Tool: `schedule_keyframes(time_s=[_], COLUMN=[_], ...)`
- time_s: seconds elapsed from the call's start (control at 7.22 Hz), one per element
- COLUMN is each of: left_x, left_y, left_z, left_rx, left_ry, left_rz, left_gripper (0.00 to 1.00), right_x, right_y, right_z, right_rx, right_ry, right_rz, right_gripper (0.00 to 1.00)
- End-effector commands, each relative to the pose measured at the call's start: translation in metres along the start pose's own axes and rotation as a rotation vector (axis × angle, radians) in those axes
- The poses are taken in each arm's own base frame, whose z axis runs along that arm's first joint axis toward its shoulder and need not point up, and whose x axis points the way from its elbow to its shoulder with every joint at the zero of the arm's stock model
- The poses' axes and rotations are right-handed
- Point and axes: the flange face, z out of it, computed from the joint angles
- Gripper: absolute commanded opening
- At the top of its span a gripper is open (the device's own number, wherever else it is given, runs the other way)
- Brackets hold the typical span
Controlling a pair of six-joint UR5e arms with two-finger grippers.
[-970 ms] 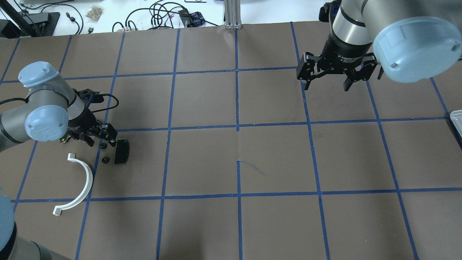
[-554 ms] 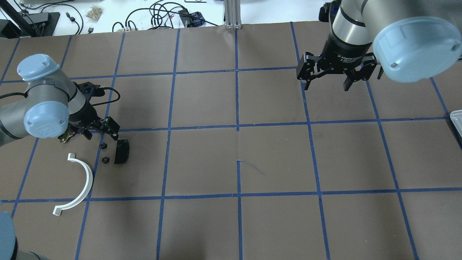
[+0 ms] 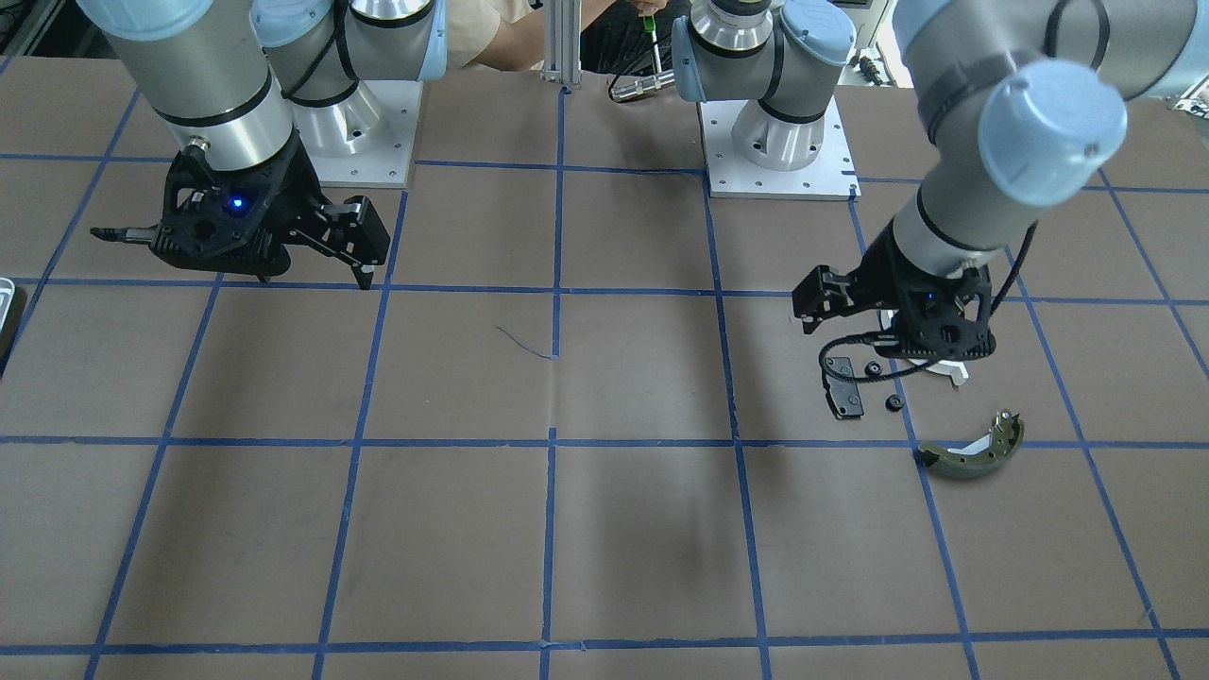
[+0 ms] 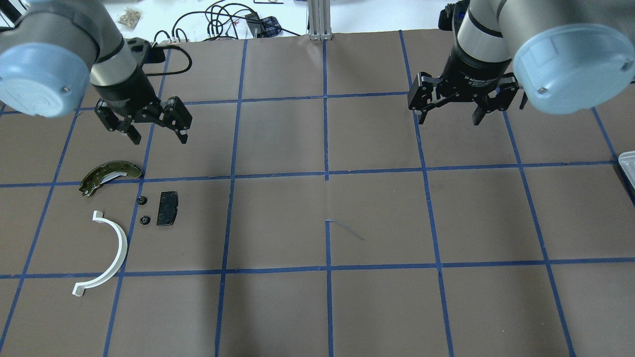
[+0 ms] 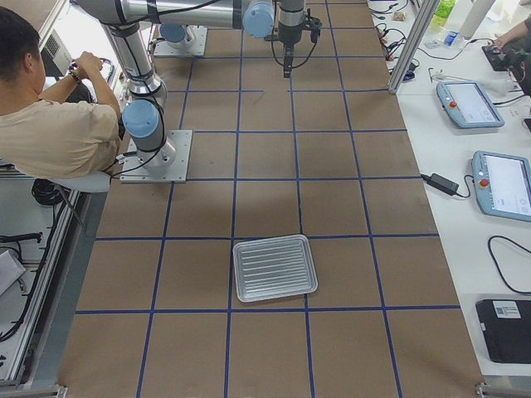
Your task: Place bearing gear from tray to pile
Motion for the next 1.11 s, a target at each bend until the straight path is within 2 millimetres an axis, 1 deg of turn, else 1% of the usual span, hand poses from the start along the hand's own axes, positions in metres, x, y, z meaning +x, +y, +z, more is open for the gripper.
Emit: schedule_keyframes(time_s=[0.0, 0.28, 0.55, 0.69, 0.83, 0.97], left_x=[0.063, 0.061, 0.055, 0.045, 0.038, 0.039], left_y=[0.035, 0.041, 0.042, 0.038, 0.037, 0.039], left_z=[-0.064, -0.05, -0.05, -0.05, -0.051, -0.053], left_rx=[0.068, 0.04, 0.043, 0.043, 0.043, 0.047], left_ry=[-0.011, 0.005, -0.005, 0.006, 0.009, 0.009], left_rz=[0.015, 0.022, 0.099, 0.146, 0.111, 0.07], left_gripper=[1.0, 1.0, 1.0, 1.0, 1.0, 1.0], right_x=[0.0, 0.0, 0.0, 0.0, 0.0, 0.0], right_y=[0.0, 0.0, 0.0, 0.0, 0.0, -0.001], right_z=[0.0, 0.001, 0.0, 0.001, 0.001, 0.001], right_rx=[0.0, -0.001, 0.0, -0.002, -0.002, 0.0], right_ry=[-0.001, 0.001, 0.0, -0.001, -0.001, 0.0], right_rz=[0.0, 0.0, 0.0, 0.0, 0.0, 0.0], right_gripper=[1.0, 1.0, 1.0, 1.0, 1.0, 1.0])
